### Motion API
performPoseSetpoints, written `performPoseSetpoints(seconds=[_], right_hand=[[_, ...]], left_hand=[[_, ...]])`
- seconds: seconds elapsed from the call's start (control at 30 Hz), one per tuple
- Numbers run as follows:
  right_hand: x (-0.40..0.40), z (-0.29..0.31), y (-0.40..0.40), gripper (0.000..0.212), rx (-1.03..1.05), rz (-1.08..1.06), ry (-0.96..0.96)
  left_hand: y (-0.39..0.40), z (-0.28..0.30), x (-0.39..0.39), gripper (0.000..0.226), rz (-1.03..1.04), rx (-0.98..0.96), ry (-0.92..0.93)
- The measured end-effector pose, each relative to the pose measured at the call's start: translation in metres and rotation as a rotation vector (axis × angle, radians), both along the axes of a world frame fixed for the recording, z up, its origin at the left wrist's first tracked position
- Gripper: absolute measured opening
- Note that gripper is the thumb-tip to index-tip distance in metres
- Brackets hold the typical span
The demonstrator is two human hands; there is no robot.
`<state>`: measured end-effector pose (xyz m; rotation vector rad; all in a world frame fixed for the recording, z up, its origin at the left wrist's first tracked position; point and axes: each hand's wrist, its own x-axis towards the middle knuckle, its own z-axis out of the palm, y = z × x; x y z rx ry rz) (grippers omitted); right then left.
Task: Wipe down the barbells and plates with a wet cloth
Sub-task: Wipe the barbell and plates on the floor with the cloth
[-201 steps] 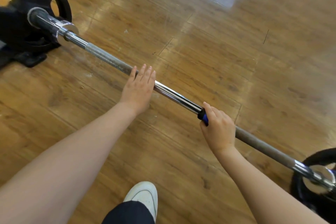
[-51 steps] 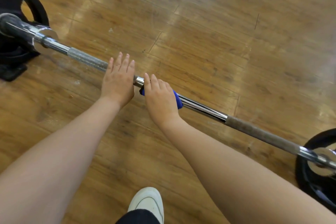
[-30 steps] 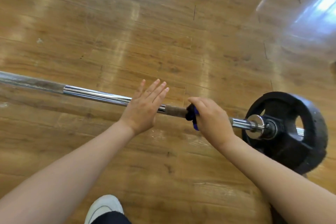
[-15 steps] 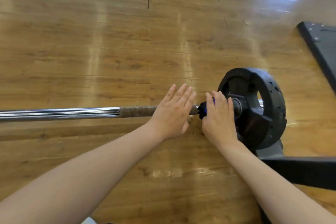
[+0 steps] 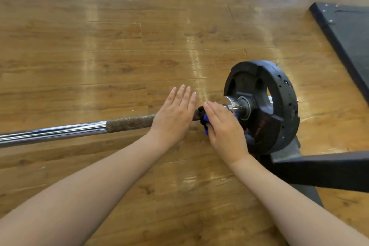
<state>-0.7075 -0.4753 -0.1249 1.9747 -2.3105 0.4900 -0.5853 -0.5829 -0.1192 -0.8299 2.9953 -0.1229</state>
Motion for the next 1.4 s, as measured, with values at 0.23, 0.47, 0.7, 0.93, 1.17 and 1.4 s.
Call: performPoseSetpoints(seconds=[0.23, 0.47, 0.7, 0.93, 1.17, 1.4], right_hand=[[0.013, 0.0, -0.013, 0.047, -0.062, -0.119, -0.015], [0.002, 0.008, 0.004, 0.045, -0.013, -0.061, 0.026], [0.021, 0.006, -0.022, 0.044, -0.03, -0.121, 0.026], [0.008, 0.014, 0.018, 0.056, 0.029, -0.116, 0.044], [-0.014, 0.025, -0.014, 0.041, -0.084, -0.142, 0.097], [0.002, 0.015, 0.028, 0.051, 0.071, -0.146, 0.048]], left_hand=[[-0.004, -0.016, -0.002, 0.054, -0.079, -0.161, 0.14], [-0.007, -0.021, -0.003, 0.046, -0.091, -0.195, 0.228], [-0.008, -0.019, -0.005, 0.048, -0.091, -0.215, 0.231], [-0.007, -0.021, -0.006, 0.05, -0.085, -0.205, 0.258], [-0.007, -0.02, -0.005, 0.051, -0.1, -0.206, 0.241], [-0.007, -0.017, -0.005, 0.047, -0.082, -0.155, 0.243]])
